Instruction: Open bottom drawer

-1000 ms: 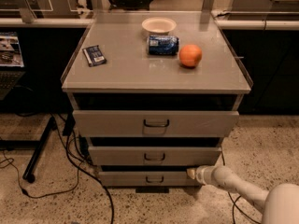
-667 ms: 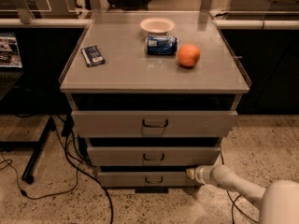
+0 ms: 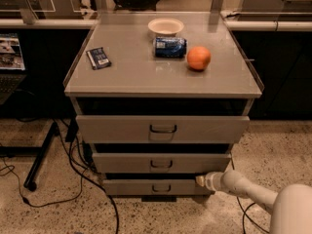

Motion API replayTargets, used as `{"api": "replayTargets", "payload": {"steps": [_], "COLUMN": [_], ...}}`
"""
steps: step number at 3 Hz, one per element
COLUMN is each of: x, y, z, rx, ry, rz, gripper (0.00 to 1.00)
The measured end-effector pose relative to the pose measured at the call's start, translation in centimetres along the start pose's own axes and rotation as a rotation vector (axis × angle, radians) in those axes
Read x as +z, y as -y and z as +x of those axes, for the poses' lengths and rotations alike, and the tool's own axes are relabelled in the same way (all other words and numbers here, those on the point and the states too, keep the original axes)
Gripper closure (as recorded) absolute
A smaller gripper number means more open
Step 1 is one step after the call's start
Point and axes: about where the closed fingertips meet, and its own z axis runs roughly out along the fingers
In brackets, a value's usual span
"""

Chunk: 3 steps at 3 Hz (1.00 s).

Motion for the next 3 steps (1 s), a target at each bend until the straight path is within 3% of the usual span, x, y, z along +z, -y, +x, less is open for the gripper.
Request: {"api": "replayTargets", "payload": {"steps": [1,2,3], "x": [-0.1,-0.6,-0.9], "y": [-0.7,-0.6,-1.4], "z": [-0.4,0.7,-1.2], "rx": [-0.022,-0.05,-0.046], "ry": [0.06,0.237,0.261], "rz": [0.005,0.035,0.021], "gripper": [1.0,1.0,1.0]}}
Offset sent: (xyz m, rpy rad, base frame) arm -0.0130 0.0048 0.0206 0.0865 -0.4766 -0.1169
